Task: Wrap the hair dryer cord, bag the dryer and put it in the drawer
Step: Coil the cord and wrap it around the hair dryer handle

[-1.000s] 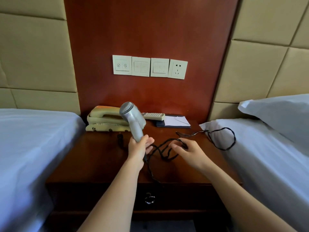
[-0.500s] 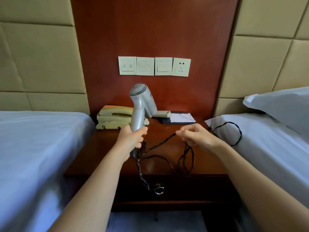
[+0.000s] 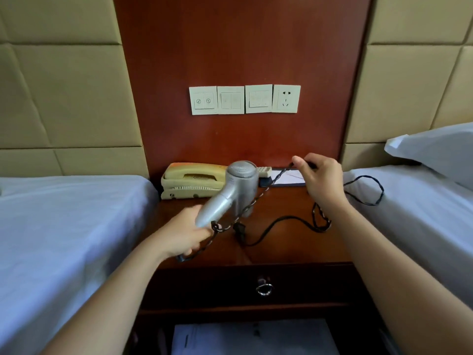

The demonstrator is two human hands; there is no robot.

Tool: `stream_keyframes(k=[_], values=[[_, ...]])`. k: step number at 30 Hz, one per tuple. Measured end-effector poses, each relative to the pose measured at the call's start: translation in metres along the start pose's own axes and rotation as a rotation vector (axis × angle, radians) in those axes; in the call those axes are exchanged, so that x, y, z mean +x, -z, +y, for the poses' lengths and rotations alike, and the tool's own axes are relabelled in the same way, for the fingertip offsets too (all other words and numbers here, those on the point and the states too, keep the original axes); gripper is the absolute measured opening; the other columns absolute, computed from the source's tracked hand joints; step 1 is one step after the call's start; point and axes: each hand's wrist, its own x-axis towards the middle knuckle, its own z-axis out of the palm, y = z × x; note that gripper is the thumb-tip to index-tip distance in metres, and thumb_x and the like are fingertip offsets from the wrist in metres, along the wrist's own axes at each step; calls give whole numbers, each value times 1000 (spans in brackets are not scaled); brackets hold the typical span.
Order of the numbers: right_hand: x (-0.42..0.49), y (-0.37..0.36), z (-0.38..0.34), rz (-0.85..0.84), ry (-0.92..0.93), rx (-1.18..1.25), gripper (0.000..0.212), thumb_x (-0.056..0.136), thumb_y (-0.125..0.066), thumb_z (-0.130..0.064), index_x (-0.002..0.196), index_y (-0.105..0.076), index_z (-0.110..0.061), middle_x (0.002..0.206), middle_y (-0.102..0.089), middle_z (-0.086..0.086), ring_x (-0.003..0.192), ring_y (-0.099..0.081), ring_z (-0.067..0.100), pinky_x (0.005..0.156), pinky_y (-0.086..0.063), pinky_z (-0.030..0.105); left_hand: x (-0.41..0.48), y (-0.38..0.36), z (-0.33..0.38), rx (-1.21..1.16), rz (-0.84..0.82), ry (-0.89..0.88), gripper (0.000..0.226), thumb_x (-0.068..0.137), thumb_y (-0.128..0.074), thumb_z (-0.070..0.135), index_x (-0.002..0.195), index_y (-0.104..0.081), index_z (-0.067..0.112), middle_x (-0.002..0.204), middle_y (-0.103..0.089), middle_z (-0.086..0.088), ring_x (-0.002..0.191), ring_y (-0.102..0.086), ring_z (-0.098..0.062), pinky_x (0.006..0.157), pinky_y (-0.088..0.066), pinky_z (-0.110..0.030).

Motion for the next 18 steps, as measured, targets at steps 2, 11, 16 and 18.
stream_keyframes(k=[2,11,16,18], values=[[1,-6,-4,72,-11,-14,38,90,-57,-36,64,-54,-9,46,-37,-5,50,-36,19,53,-26,30,-8,-7,5,14,-116,-7,10,88,-58,12,96,-53,8,61,-48,-3,40,-36,-7,35,-27,-17],[12,-13,-1,79,-50,-19,38,89,-57,-40,63,-54,-12,46,-38,-3,54,-37,21,53,-23,31,-10,-23,16,-434,-496,288,82,71,-23,81,98,-54,10,51,-34,0,31,-25,-4,29,-23,-13],[9,-8,23,-207,-213,110,42,85,-65,-34,51,-47,-17,43,-38,-7,46,-34,8,50,-29,26,-14,-35,27,-403,-578,168,69,69,-36,72,94,-56,11,49,-33,1,31,-22,-2,32,-20,-11],[1,-4,31,-305,-333,293,42,88,-62,-15,50,-45,-17,47,-43,-5,49,-38,10,51,-32,25,-12,-36,29,-443,-550,126,63,73,-38,67,94,-56,10,51,-32,1,32,-22,-3,33,-20,-10]])
